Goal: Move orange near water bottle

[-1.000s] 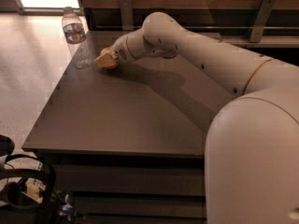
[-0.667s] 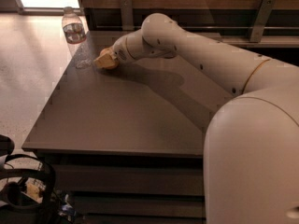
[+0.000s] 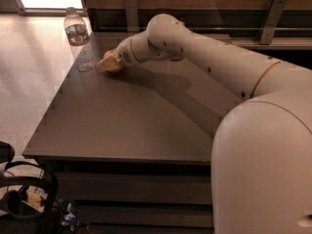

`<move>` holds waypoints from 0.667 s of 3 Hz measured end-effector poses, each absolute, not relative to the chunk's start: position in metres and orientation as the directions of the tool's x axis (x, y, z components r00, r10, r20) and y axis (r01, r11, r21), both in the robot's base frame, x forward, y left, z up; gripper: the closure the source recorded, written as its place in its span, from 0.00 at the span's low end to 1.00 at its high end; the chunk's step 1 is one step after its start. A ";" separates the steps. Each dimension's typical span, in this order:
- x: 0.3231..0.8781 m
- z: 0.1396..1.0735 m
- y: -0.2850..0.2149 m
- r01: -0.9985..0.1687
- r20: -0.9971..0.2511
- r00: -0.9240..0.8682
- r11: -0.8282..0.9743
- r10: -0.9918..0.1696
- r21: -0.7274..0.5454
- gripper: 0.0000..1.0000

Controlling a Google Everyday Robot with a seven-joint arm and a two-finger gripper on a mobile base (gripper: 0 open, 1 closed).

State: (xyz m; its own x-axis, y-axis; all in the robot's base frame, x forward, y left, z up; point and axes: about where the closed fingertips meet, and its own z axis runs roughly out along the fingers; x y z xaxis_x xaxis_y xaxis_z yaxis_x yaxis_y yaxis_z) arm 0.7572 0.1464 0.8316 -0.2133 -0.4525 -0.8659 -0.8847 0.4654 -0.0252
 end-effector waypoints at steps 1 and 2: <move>0.757 0.833 0.147 -0.885 -0.866 -0.213 0.465 -0.453 -0.025 0.10; 0.757 0.833 0.147 -0.885 -0.866 -0.213 0.465 -0.453 -0.025 0.00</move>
Offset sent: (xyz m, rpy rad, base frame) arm 0.0000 0.0001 0.0010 0.0000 0.0001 0.0001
